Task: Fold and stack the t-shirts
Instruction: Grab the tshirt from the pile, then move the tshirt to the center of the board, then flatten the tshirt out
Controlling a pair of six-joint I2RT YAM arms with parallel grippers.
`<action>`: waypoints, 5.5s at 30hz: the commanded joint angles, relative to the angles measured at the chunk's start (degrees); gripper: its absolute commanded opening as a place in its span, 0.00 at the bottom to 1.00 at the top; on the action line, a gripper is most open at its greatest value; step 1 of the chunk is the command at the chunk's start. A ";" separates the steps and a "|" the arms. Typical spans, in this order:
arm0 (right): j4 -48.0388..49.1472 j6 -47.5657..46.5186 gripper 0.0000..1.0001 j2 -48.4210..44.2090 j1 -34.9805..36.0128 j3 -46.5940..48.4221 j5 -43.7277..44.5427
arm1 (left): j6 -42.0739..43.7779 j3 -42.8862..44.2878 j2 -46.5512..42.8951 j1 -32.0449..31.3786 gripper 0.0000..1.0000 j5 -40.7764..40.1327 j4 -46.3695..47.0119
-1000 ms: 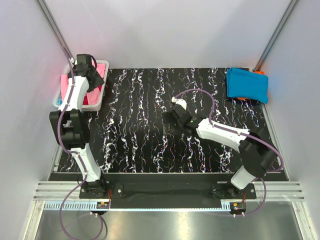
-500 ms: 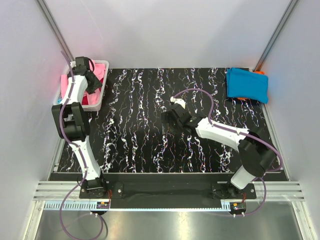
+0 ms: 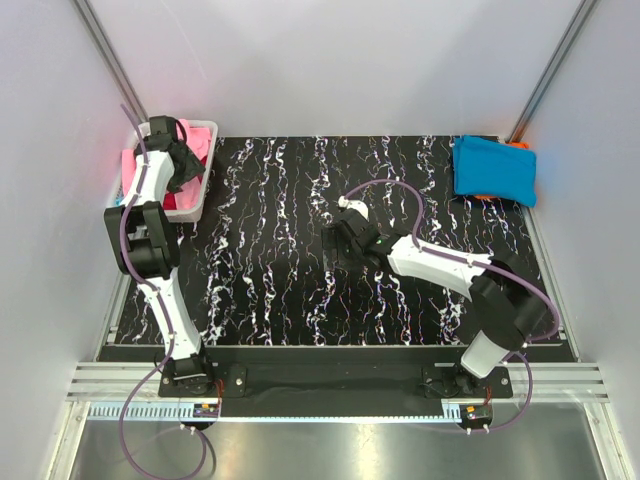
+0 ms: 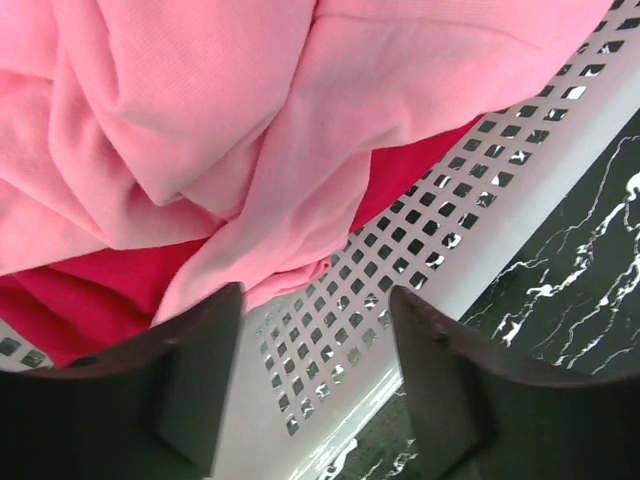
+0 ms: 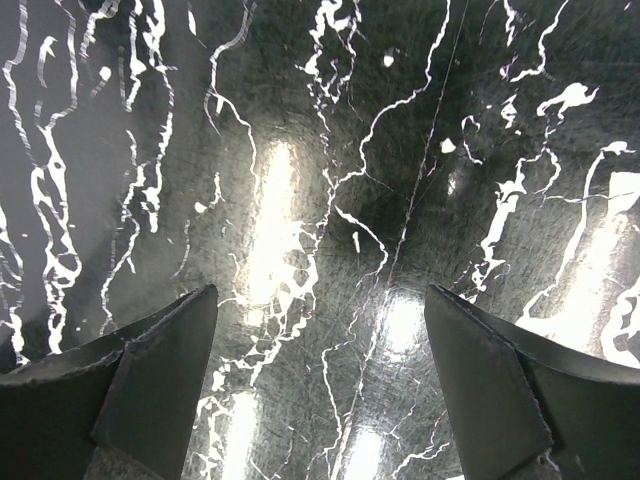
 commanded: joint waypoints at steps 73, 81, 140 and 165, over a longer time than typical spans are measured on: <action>-8.52 7.29 0.92 -10.97 0.32 0.72 17.98 | 7.31 1.23 -25.54 -8.32 0.00 12.35 8.24; -18.79 15.29 0.94 -21.43 -0.99 -1.04 32.67 | 23.41 4.40 -29.75 -29.31 0.00 30.93 7.99; -28.66 22.06 0.94 -29.53 -16.64 -10.80 28.11 | -20.43 -54.40 -33.02 -54.47 0.64 19.86 22.75; -28.30 20.39 0.95 -29.35 -16.73 -10.27 28.28 | -16.74 -46.84 -20.44 -54.47 0.28 6.50 22.32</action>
